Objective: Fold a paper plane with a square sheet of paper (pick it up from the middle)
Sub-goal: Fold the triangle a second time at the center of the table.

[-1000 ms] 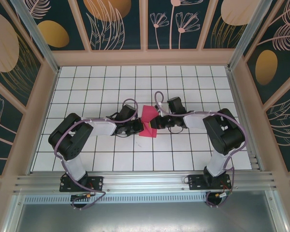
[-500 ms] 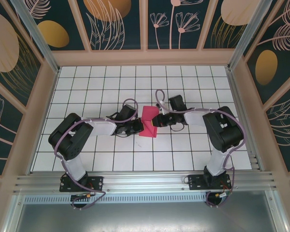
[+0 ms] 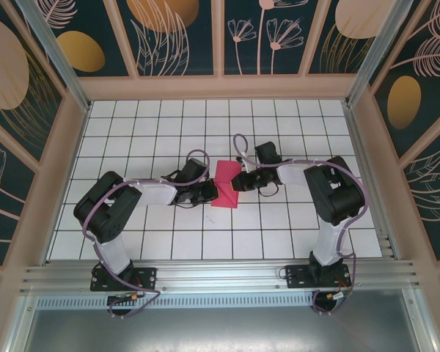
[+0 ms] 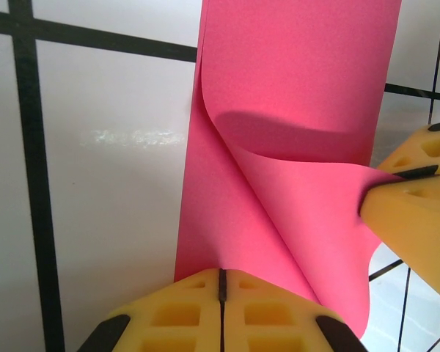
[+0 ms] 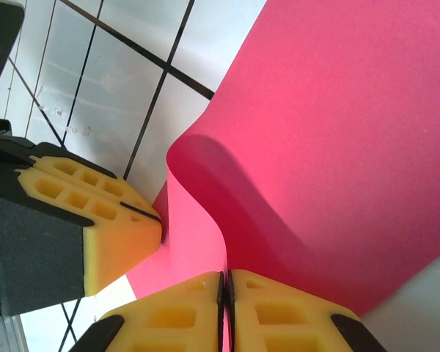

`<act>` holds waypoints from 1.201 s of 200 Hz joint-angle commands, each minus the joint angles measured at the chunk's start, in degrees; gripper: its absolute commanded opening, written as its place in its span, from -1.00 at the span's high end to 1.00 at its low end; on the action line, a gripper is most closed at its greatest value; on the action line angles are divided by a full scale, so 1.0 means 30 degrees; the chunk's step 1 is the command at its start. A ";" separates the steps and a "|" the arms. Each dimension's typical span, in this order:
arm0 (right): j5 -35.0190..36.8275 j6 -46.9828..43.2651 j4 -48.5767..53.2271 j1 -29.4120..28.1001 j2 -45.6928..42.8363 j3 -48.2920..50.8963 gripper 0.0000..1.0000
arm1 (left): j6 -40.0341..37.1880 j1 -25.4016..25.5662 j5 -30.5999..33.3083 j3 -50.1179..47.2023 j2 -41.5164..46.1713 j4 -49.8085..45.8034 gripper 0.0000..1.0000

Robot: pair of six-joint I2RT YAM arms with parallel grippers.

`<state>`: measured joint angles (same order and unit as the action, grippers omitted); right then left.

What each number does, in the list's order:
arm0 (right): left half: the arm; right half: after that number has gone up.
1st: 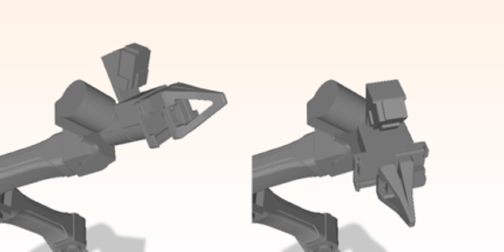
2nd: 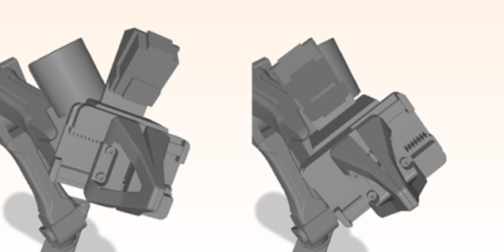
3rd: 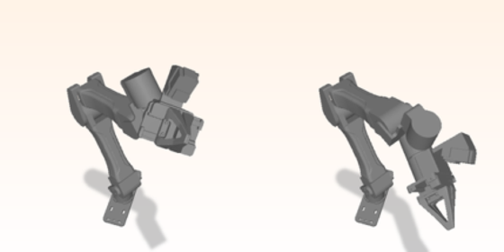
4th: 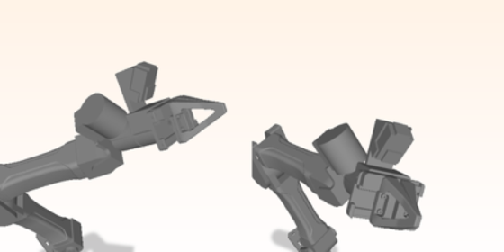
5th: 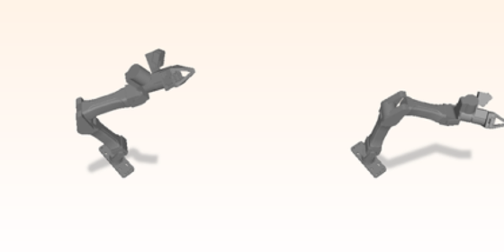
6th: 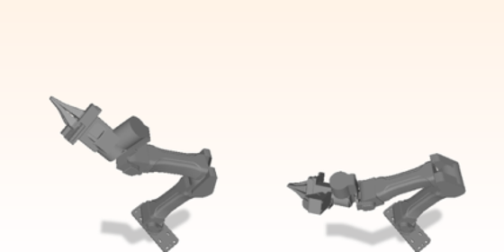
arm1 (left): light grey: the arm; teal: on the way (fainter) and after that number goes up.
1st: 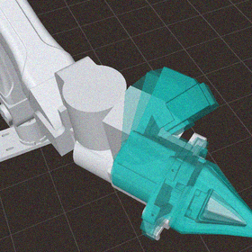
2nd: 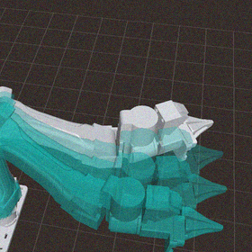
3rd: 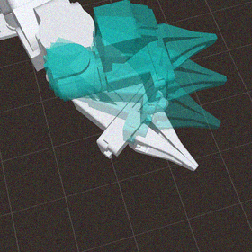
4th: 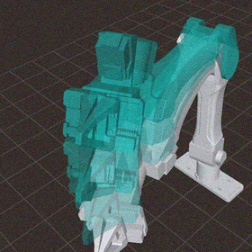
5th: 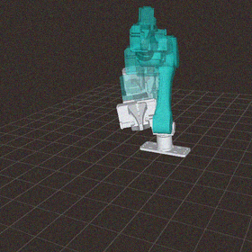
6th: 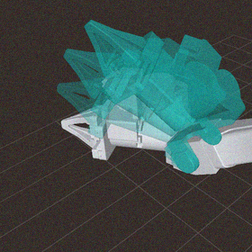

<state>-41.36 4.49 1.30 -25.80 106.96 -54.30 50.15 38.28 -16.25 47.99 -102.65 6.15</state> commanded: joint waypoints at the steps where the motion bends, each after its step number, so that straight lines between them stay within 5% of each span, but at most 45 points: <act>1: 0.0333 -0.0862 0.0735 0.0163 0.0415 -0.0732 0.72 | -0.0363 0.0071 0.0495 0.0066 -0.0732 -0.1143 0.82; 240: 0.1566 0.0415 -0.1225 0.0103 -0.0425 0.0735 0.71 | -0.0316 0.0070 0.0319 0.0248 -0.0654 -0.1173 0.80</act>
<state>-37.23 5.91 -1.52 -25.80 106.76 -52.16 50.15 38.28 -16.27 48.45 -102.91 5.76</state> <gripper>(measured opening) 0.143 0.103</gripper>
